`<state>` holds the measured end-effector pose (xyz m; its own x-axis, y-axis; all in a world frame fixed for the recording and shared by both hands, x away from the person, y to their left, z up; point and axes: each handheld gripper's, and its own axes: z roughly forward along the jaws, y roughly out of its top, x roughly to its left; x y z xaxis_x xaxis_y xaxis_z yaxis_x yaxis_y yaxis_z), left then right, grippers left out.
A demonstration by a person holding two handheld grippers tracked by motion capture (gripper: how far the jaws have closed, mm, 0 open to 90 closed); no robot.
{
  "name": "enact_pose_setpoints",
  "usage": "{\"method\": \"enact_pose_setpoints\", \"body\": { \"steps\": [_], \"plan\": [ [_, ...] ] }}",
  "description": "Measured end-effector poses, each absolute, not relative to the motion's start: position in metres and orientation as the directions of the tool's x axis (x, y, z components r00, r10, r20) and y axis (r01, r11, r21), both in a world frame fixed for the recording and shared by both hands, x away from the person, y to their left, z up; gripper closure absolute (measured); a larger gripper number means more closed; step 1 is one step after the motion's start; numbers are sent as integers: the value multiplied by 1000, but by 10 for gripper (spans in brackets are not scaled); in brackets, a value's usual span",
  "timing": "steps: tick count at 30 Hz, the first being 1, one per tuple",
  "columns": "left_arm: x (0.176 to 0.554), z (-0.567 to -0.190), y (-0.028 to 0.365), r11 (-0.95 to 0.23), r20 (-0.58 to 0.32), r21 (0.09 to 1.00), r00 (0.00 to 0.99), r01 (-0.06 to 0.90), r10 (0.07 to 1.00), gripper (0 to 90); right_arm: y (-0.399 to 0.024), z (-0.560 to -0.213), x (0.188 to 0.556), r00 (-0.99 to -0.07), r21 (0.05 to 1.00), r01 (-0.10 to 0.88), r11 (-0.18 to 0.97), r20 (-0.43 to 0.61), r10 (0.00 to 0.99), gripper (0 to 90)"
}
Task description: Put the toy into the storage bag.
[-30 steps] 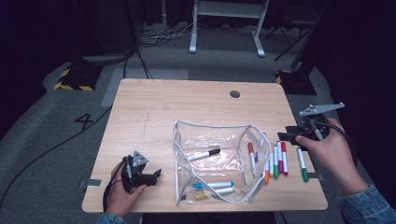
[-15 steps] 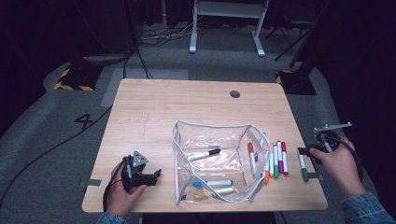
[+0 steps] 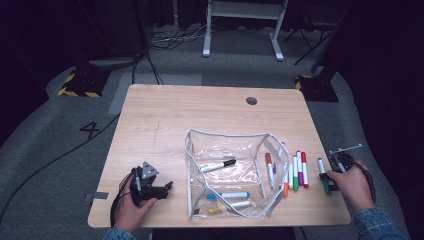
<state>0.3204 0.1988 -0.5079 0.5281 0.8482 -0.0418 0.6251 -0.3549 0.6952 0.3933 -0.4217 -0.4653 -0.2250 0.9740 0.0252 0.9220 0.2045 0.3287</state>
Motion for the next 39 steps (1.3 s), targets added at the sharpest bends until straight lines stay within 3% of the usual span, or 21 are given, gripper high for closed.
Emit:
{"method": "enact_pose_setpoints", "body": {
  "steps": [3,8,15,26,39],
  "plan": [
    [320,-508,199,-355,-42,695,528,625,848,150,-419,-464,394,-208,310,931,191,22,978,771],
    [320,-508,199,-355,-42,695,528,625,848,150,-418,-459,394,-207,319,929,188,26,978,774],
    [320,-508,199,-358,-39,695,529,624,848,150,-415,-424,391,-246,386,899,207,54,968,773],
    [320,-508,199,-355,-42,695,528,625,848,150,-385,-359,385,-383,491,817,303,70,921,773],
    [320,-508,198,-361,-29,695,526,622,850,150,-316,-299,374,-567,548,702,454,45,822,773]
  ]
}}
